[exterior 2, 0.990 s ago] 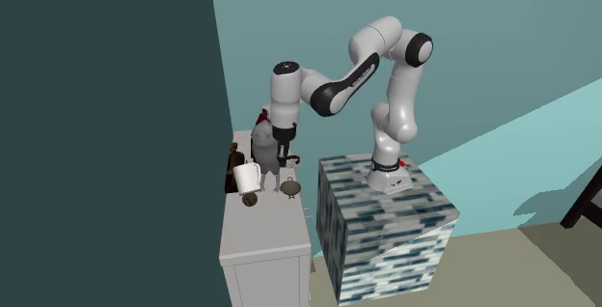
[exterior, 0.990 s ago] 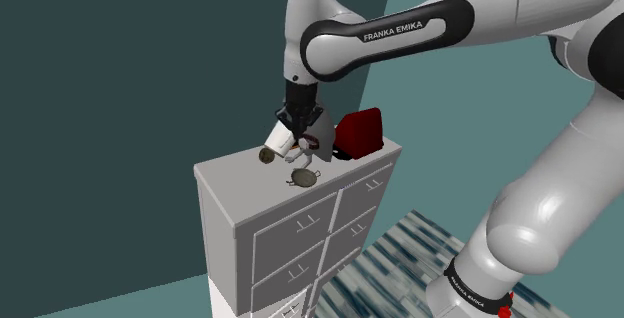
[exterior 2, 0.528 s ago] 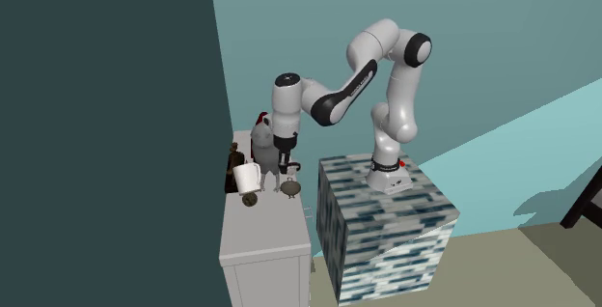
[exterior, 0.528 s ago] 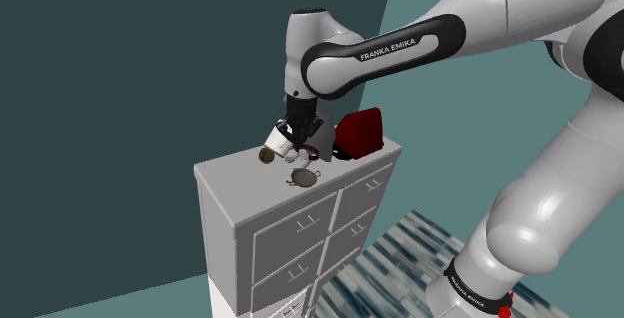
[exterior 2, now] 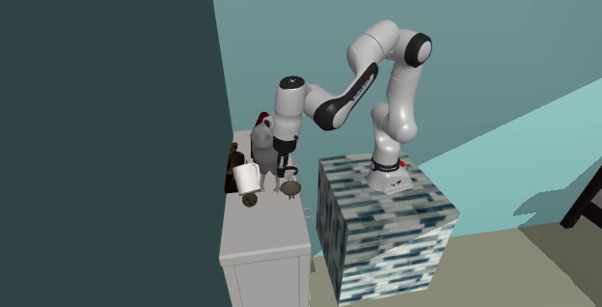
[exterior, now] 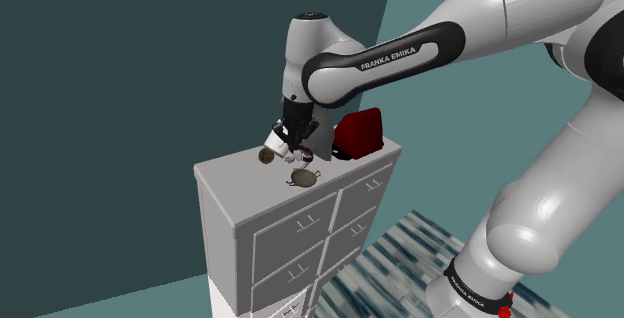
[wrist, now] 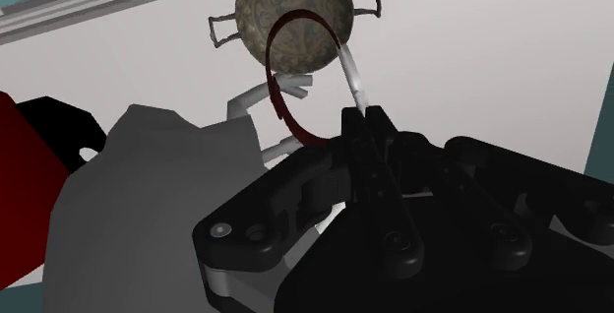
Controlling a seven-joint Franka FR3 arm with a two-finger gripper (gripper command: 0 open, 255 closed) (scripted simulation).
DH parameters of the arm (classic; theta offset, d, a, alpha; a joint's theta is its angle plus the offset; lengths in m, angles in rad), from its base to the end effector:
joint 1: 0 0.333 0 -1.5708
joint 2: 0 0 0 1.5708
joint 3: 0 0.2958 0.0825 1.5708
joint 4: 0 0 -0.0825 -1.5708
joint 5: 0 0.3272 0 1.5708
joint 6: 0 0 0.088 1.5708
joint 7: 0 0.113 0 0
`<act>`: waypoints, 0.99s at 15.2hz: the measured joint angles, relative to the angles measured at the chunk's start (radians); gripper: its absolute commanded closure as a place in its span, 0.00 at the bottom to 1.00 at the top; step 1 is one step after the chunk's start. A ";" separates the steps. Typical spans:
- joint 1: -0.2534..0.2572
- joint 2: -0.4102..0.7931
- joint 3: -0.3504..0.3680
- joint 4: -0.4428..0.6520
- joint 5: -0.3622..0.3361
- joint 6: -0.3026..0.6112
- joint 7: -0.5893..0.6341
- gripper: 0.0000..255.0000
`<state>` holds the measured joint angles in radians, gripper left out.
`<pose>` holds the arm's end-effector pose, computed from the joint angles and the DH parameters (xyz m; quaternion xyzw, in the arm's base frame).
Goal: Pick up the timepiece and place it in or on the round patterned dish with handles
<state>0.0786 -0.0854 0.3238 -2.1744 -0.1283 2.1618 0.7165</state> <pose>0.4418 0.1843 0.4364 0.9896 -0.1225 0.0646 0.0398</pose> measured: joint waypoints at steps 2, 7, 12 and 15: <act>-0.002 -0.009 0.000 -0.016 -0.003 0.019 0.002 1.00; -0.004 -0.002 0.005 -0.012 -0.005 0.031 0.003 0.00; -0.001 0.003 0.009 -0.042 0.005 0.148 -0.001 0.00; -0.004 0.014 0.009 -0.005 0.008 0.077 -0.002 0.00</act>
<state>0.0745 -0.0713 0.3332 -2.1789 -0.1198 2.2386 0.7143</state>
